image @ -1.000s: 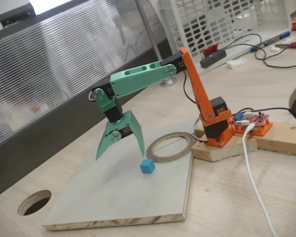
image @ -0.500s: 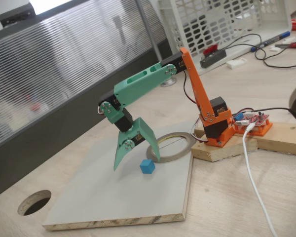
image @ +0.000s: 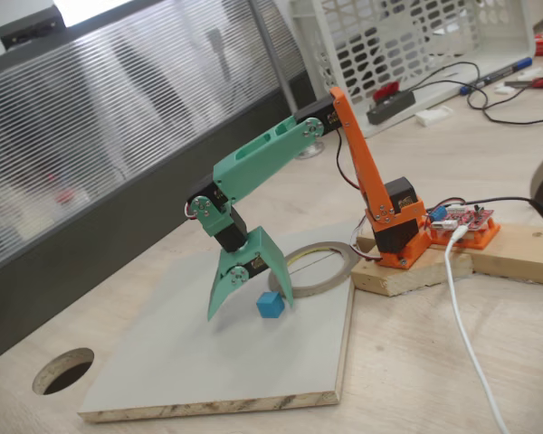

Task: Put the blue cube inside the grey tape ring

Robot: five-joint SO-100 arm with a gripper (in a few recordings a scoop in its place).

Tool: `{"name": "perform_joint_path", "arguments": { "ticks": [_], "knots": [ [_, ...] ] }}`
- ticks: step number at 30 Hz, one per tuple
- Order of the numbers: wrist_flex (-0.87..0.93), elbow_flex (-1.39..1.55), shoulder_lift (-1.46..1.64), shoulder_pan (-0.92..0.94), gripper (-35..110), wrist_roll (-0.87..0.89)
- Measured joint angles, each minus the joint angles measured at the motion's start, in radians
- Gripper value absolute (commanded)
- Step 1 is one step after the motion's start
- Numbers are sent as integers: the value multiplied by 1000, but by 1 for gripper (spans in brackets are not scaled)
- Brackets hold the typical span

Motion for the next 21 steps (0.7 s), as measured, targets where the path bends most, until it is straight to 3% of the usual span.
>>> {"name": "perform_joint_path", "arguments": {
  "ticks": [4,14,21],
  "knots": [
    [0,0,0,0,89,0],
    [-164,0,0,6,43,0],
    [-225,0,0,6,18,-5]
  ]
}}
